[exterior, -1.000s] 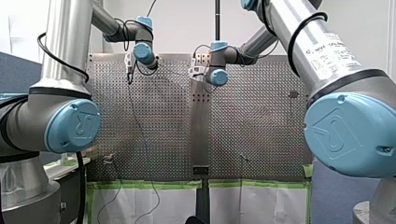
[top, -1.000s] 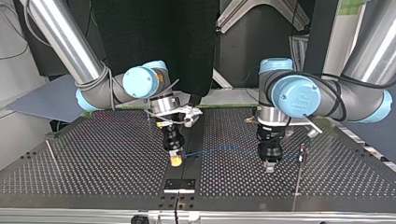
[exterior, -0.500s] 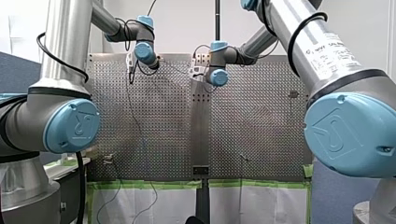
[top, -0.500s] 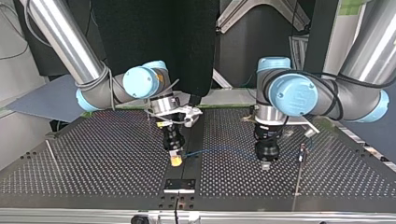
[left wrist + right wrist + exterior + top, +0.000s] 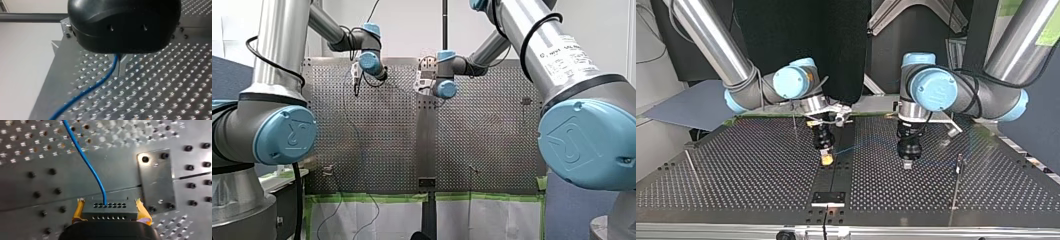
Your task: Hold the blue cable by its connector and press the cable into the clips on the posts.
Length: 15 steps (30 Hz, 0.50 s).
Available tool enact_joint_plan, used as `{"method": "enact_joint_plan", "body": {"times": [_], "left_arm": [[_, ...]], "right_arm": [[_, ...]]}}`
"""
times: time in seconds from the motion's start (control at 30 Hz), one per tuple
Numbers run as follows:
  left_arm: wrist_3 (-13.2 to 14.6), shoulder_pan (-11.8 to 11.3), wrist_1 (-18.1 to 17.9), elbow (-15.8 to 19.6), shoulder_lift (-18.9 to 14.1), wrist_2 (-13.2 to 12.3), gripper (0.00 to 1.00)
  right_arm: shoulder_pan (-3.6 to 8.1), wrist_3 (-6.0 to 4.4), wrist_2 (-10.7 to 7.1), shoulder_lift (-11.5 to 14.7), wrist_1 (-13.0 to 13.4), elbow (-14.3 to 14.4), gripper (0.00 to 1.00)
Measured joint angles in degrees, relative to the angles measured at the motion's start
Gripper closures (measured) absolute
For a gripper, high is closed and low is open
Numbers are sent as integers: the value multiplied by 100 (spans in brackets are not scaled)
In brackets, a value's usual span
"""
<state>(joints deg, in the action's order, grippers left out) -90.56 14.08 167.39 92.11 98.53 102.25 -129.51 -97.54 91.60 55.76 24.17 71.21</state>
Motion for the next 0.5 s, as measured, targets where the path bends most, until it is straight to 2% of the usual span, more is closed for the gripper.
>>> {"method": "enact_joint_plan", "body": {"times": [0.23,0.5], "left_arm": [[43,135,-375,374,146,87,100],[96,260,-748,746,284,204,100]], "right_arm": [[-19,63,54,-2,20,344,100],[-10,211,122,0,74,727,100]]}}
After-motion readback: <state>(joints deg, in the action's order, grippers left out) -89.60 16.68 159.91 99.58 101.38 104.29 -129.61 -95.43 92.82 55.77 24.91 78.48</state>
